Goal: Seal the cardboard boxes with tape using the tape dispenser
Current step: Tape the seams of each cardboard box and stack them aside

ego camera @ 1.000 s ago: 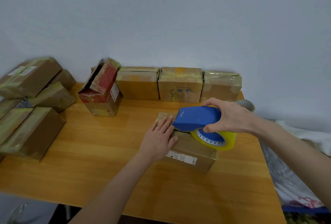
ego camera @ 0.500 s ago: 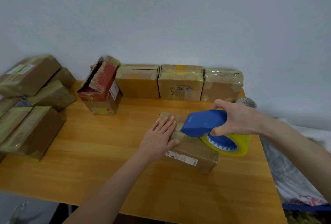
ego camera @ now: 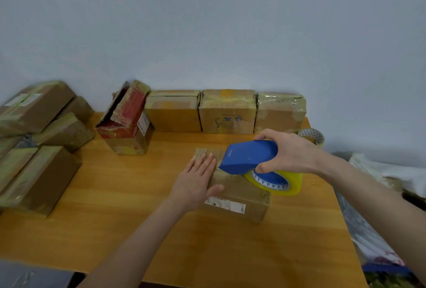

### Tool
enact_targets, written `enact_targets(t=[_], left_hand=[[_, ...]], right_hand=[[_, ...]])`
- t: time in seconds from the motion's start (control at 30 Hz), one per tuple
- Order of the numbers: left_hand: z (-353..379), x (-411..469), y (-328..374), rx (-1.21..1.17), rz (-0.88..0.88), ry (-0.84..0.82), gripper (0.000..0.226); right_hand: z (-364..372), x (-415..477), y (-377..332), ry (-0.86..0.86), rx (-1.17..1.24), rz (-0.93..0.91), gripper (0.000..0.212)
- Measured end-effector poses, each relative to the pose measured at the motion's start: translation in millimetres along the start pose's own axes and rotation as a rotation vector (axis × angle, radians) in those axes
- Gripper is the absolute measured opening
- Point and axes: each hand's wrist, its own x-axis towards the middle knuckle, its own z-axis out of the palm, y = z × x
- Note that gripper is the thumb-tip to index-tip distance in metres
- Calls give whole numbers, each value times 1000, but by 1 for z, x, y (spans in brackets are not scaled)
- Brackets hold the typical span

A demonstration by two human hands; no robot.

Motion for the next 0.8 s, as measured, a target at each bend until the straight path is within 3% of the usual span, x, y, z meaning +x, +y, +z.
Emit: enact_targets(t=[0.1,0.2,0.43,0.8], left_hand=[[-2,4,14,-59,-19,62,66],[1,7,14,-47,7,45,58],[8,4,7,-58,1,45,89],[9,3,11,-65,-14,109,88]], right_hand=[[2,3,3,-13,-11,3,60],[0,4,4,-2,-34,2,61],[-8,-4,18,-14,62,3,63],[-8,-18,44,-34,100,19,70]])
